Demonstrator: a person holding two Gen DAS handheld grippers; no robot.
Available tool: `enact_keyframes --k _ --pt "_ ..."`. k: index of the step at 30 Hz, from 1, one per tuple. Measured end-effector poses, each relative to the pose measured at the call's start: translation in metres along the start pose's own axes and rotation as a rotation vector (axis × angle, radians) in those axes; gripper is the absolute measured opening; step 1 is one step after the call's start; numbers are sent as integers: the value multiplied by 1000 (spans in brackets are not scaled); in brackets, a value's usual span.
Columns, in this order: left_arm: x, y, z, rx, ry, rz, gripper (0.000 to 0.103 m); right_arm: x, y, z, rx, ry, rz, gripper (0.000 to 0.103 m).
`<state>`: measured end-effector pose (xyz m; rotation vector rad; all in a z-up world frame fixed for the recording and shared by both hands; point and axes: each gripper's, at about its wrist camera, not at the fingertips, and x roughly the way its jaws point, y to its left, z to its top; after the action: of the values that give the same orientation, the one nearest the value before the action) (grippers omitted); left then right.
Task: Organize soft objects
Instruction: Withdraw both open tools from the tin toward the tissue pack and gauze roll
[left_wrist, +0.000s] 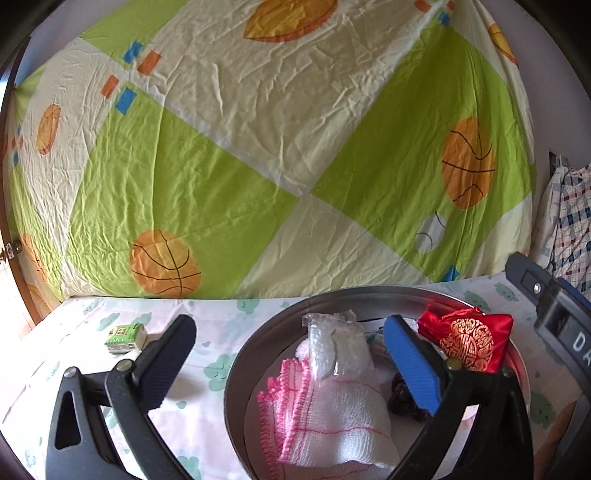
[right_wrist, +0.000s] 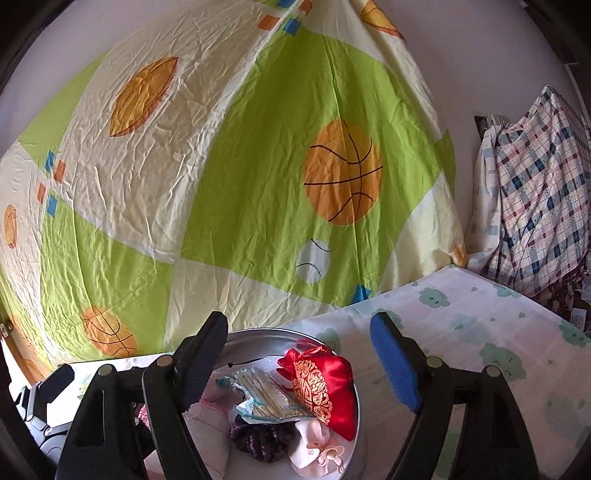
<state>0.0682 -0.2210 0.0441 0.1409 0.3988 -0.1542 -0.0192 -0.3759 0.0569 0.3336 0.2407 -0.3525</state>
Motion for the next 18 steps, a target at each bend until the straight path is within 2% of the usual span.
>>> enact_keyframes --k 4,10,18 --pt "-10 9 -14 1 -44 -4 102 -3 2 -6 -27 -24 -23 81" --pt "-17 23 -29 -8 -79 11 102 -11 11 -14 -21 -64 -13 81" --pt "-18 40 -40 -53 -106 25 102 -21 18 -26 -54 -126 -70 82"
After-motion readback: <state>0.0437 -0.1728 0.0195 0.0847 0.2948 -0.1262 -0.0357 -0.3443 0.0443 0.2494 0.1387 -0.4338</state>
